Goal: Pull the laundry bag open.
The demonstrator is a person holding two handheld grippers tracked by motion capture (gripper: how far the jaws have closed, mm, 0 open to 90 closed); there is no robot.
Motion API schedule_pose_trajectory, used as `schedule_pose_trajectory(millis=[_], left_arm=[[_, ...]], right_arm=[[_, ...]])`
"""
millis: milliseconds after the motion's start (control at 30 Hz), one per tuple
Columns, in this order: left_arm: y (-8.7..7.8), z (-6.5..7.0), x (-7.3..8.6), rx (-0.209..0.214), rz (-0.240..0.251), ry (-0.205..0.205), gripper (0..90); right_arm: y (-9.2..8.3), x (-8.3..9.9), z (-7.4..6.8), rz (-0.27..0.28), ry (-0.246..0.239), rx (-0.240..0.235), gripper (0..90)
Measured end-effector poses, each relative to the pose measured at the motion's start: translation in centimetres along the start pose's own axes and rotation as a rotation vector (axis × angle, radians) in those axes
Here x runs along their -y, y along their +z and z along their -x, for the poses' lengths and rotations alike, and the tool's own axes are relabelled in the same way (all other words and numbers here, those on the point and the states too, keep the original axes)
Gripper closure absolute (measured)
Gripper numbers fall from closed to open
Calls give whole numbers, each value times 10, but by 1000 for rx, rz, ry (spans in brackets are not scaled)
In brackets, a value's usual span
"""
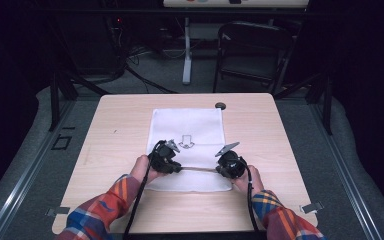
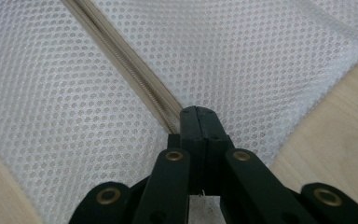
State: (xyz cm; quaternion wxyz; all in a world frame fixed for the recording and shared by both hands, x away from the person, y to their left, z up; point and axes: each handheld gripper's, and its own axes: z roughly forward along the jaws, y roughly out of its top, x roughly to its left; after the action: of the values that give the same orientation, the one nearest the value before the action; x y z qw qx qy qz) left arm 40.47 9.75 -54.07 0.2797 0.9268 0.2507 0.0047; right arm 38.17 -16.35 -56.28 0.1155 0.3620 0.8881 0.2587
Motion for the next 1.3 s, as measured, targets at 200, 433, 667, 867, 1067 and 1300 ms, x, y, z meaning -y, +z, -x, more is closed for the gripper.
schedule_pose_trajectory(millis=[200,433,667,867,1067,1300], left_arm=[[-5,-4,5,-8,-3,-9,815],[-10,-7,12,-17,-8,-24,814],[-16,-11,20,-31,-8,-43,814],[-23,-15,28,-37,-4,-63,814],[-28,-18,36,-53,-8,-77,814],[-35,-22,44,-67,-11,-95,813]], right_arm=[[0,0,0,0,0,0,900],[0,0,0,0,-1,0,900],[0,0,0,0,-2,0,900],[-1,0,0,-11,-10,8,900],[-1,0,0,-11,-10,9,900],[-1,0,0,-10,-13,10,900]])
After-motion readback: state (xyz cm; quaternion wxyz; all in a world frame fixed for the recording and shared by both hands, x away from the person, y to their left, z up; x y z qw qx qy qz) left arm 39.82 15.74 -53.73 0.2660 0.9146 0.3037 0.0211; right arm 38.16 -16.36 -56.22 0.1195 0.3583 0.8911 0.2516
